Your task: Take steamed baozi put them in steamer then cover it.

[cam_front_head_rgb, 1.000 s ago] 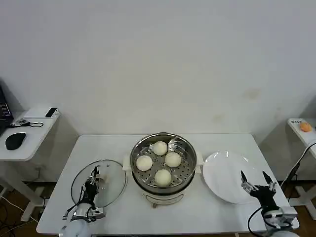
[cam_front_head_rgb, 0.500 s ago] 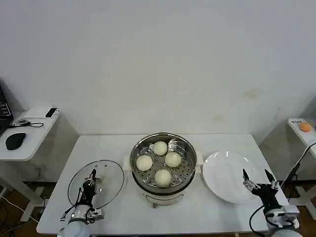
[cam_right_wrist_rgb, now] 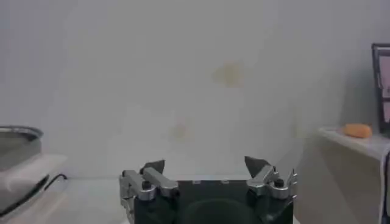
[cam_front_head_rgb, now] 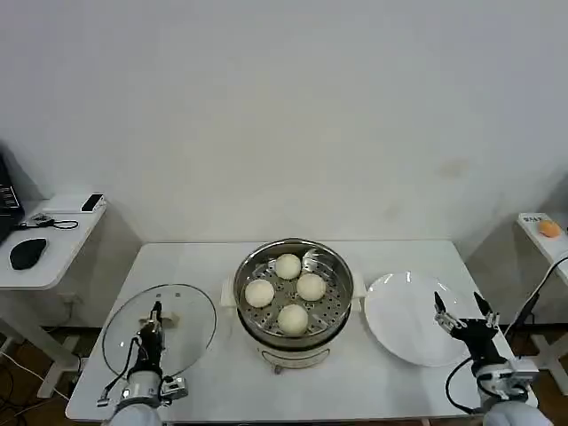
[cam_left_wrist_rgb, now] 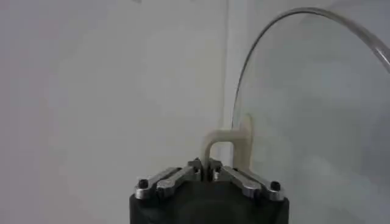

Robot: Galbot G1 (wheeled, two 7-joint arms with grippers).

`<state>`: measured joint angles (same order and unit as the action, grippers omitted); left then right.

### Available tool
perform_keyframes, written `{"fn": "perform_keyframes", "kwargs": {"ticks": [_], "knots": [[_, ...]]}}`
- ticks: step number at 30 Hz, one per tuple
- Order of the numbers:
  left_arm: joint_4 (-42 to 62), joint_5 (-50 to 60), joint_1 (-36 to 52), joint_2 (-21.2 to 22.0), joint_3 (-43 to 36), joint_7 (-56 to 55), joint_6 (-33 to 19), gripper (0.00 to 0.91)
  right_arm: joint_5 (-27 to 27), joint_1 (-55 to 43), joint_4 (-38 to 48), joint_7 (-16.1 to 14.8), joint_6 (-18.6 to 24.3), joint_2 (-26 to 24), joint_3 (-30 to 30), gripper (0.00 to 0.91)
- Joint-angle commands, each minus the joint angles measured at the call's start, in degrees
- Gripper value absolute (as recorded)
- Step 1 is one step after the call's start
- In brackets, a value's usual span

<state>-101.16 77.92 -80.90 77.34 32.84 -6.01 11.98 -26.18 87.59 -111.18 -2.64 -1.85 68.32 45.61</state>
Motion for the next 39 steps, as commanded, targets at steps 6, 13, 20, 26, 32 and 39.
{"fn": "perform_keyframes", "kwargs": {"ticks": [6,13,20,26,32,39], "knots": [[-21.0,20.6,-4.0,4.2,-2.1,4.9,23.0,0.000,-0.2,-1.6,-0.2,-0.1,-0.2,0.0,-1.1,0.907],[-29.2,23.5,-2.1,4.7,-8.1,8.5,22.6,0.000,-0.7,0.8,-2.4,0.1,-2.0,-1.4,-0.4,0.907],[-24.5,27.9,0.8,2.2,-22.3,5.8,20.8,0.000,-1.9,3.7,-4.7,0.6,-4.1,-3.8,1.5,0.907],[-19.1,29.4,7.3,3.6,-32.7,8.2,20.2,0.000,-0.8,6.5,-6.3,0.6,-4.4,-2.3,4.4,0.907],[-11.5,28.3,13.8,6.2,-39.1,11.0,20.2,0.000,-0.2,8.4,-7.0,0.5,-4.6,-0.7,7.2,0.907],[-6.3,26.9,20.2,8.2,-43.4,14.5,20.8,0.000,0.8,8.4,-6.5,0.4,-4.5,0.3,7.7,0.907]]}}
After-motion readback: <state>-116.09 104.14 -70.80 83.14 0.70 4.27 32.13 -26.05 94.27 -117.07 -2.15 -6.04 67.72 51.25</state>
